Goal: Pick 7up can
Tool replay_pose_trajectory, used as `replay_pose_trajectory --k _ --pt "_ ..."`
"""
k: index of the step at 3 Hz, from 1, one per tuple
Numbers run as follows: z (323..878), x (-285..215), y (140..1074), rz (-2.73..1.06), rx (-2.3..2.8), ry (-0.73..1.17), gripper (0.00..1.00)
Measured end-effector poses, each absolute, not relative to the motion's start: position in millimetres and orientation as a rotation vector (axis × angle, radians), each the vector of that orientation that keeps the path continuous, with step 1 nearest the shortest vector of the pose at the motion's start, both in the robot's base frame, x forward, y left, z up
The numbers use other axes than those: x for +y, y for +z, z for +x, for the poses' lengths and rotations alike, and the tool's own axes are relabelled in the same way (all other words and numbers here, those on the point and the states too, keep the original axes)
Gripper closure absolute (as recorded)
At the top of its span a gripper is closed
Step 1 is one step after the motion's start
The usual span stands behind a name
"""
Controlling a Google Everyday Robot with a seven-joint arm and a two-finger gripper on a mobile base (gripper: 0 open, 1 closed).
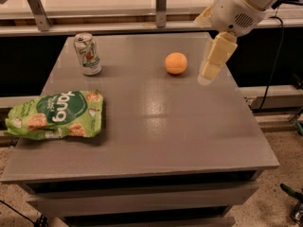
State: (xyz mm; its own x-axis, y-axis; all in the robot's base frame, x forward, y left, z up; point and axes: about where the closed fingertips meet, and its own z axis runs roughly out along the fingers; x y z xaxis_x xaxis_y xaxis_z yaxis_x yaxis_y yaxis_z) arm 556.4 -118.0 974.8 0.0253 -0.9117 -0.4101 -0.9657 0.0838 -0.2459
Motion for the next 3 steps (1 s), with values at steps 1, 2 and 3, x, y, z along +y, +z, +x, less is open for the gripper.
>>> replay_pose_trajectory --k 1,2,3 --pt "603.2 -59.3 975.9 -1.862 1.788 0.263 0.00" --pt "644.6 6.0 974.8 -1.858 1.716 0.357 0.00" --pt "677.8 62.9 975.4 -1.798 1.697 0.389 0.00"
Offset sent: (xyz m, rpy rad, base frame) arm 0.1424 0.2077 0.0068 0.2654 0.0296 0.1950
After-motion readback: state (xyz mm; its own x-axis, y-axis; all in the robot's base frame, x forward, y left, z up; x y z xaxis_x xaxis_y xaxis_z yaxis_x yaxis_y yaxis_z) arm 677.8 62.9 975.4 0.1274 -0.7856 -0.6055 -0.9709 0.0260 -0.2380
